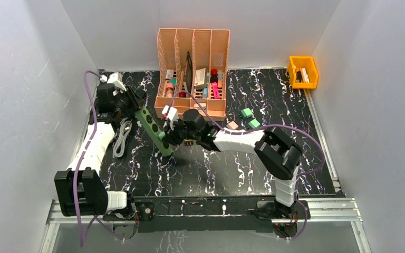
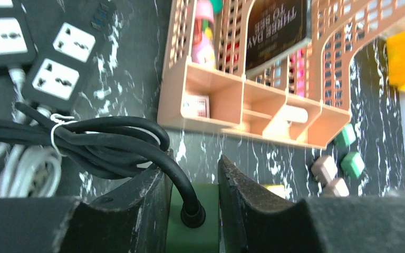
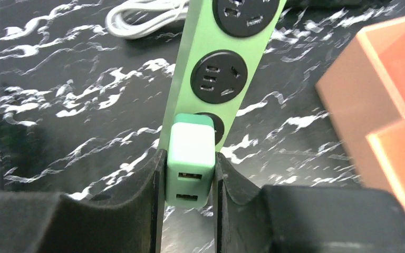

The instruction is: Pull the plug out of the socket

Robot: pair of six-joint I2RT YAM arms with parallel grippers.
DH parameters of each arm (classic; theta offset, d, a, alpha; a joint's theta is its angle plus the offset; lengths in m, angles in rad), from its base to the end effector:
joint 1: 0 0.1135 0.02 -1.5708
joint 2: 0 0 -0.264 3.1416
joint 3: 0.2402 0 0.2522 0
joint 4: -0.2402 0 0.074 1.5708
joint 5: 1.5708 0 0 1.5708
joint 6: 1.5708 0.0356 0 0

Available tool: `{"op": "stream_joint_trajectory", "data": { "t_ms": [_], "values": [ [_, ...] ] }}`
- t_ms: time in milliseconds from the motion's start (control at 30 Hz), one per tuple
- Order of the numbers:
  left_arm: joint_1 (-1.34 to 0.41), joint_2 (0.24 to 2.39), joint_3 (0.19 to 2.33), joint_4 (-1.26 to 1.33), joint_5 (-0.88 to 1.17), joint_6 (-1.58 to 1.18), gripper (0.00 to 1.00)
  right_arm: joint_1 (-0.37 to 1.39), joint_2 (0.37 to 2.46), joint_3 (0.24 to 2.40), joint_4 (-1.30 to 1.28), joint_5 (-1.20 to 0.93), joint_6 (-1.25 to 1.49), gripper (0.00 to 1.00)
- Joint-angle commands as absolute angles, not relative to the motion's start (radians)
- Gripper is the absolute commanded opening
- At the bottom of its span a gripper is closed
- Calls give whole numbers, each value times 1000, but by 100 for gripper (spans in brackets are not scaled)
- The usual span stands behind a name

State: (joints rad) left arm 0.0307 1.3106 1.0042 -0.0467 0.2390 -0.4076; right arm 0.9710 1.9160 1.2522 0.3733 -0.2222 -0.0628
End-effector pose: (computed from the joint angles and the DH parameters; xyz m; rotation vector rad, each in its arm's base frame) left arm 0.3057 0.0010 0.3144 -0.2627 1.9254 -0.4813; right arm 0.2438 0.3704 0.2271 -1.0945 1.6005 0.8250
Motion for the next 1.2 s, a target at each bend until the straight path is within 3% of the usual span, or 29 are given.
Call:
{"op": "stream_joint_trajectory", "data": {
  "t_ms": [0,67,100,167,200,233,300,333,367,400,433,467,567,600,633,667,700,733,833,900,933,967,1033,1067,1133,1167],
  "values": [
    [13,1283,1024,-54,251,-407,0,903,1842,1172,579,-484,90,0],
    [13,1274,1022,-60,236,-401,0,996,1853,1242,378,-158,-30,0],
    [14,1273,1023,-64,229,-397,0,1038,1848,1245,360,-109,-139,0],
    [13,1276,1028,-67,230,-394,0,935,1835,1178,553,-607,83,0],
    [13,1278,1029,-66,238,-396,0,874,1869,1137,828,-752,347,0],
    [14,1276,1028,-65,240,-396,0,844,1884,1141,868,-712,443,0],
    [14,1267,1026,-68,228,-393,0,930,1847,1258,421,-332,102,0],
    [13,1265,1029,-73,216,-388,0,988,1836,1276,361,-310,-44,0],
    [14,1265,1031,-78,208,-385,0,976,1821,1258,402,-553,-50,0],
    [14,1266,1033,-77,214,-385,0,931,1821,1211,581,-773,119,0],
    [13,1268,1032,-76,222,-385,0,879,1843,1150,874,-844,380,0],
    [14,1264,1032,-75,225,-386,0,843,1858,1126,1011,-821,501,0],
    [14,1255,1031,-80,200,-380,0,920,1771,1184,507,-344,26,0],
    [13,1256,1032,-81,198,-379,0,947,1760,1183,470,-394,-70,0],
    [13,1258,1034,-80,203,-379,0,924,1757,1180,479,-589,-40,0],
    [14,1263,1034,-79,211,-380,0,874,1770,1169,620,-816,97,0],
    [14,1264,1034,-77,217,-380,0,814,1800,1153,785,-869,291,0],
    [14,1263,1034,-78,215,-380,0,788,1812,1152,781,-798,377,0],
    [14,1256,1035,-85,188,-375,0,905,1733,1185,417,-286,-8,0],
    [14,1262,1037,-86,189,-374,0,873,1698,1146,500,-550,-16,0],
    [13,1267,1038,-84,196,-374,0,823,1715,1135,599,-675,159,0],
    [14,1268,1038,-83,199,-374,0,796,1730,1156,596,-655,225,0],
    [13,1265,1037,-86,188,-374,0,866,1724,1281,247,-322,-6,0],
    [15,1265,1037,-87,179,-374,0,899,1716,1305,189,-322,-82,0],
    [15,1271,1040,-90,183,-374,0,837,1693,1258,331,-753,42,0],
    [16,1272,1041,-89,189,-374,0,804,1692,1204,536,-819,205,0]
  ]
}}
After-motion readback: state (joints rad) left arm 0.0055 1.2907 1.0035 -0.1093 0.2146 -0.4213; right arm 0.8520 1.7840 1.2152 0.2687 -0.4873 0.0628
